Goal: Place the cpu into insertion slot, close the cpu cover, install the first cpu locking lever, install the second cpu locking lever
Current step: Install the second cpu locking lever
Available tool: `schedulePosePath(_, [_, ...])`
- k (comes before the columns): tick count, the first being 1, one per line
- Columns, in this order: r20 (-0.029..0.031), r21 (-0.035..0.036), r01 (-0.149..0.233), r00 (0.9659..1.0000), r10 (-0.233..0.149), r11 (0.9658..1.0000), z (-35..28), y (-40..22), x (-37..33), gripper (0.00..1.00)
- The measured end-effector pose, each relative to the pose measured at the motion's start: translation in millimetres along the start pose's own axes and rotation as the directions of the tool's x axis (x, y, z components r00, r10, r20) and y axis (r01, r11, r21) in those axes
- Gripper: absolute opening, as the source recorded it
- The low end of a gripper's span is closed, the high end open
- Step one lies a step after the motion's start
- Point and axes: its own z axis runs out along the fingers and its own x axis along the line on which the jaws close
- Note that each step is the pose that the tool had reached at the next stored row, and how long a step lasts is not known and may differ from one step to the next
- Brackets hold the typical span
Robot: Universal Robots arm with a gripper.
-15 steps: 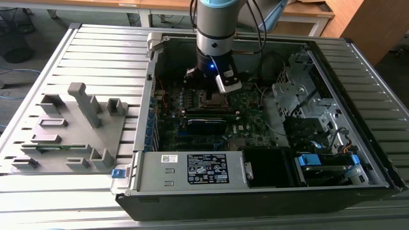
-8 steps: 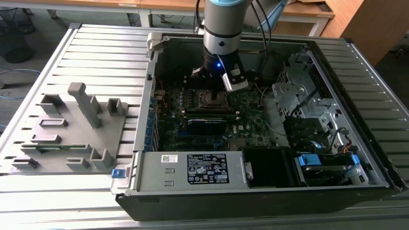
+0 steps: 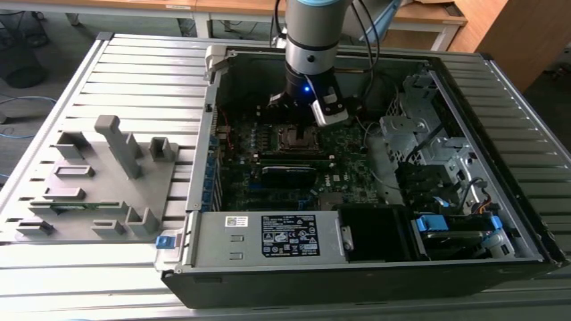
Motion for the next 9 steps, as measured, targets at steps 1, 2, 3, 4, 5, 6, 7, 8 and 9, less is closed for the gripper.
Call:
schedulePosePath(1, [0.0000, 0.0000, 0.000, 1.0000, 0.000, 1.0000, -0.7, 0.0, 0.0, 0.11])
schedulePosePath(2, [0.0000, 0.0001, 0.000, 1.0000, 0.000, 1.0000, -1.4, 0.1, 0.0, 0.11])
schedulePosePath(3, [0.0000, 0.0001, 0.000, 1.0000, 0.000, 1.0000, -1.6, 0.2, -0.1, 0.11])
schedulePosePath(4, [0.0001, 0.0001, 0.000, 1.0000, 0.000, 1.0000, -1.6, 0.2, 0.0, 0.11])
schedulePosePath(5, [0.0001, 0.0001, 0.000, 1.0000, 0.000, 1.0000, -1.7, 0.2, 0.0, 0.11])
schedulePosePath(6, [0.0004, 0.0030, 0.000, 1.0000, 0.000, 1.0000, -1.8, 0.2, 0.0, 0.11])
schedulePosePath(7, [0.0008, 0.0056, 0.000, 1.0000, 0.000, 1.0000, -1.8, 0.2, 0.0, 0.11])
schedulePosePath(8, [0.0008, 0.0056, 0.000, 1.0000, 0.000, 1.0000, -1.8, 0.2, 0.0, 0.11])
schedulePosePath(9, [0.0008, 0.0056, 0.000, 1.0000, 0.000, 1.0000, -1.8, 0.2, 0.0, 0.11])
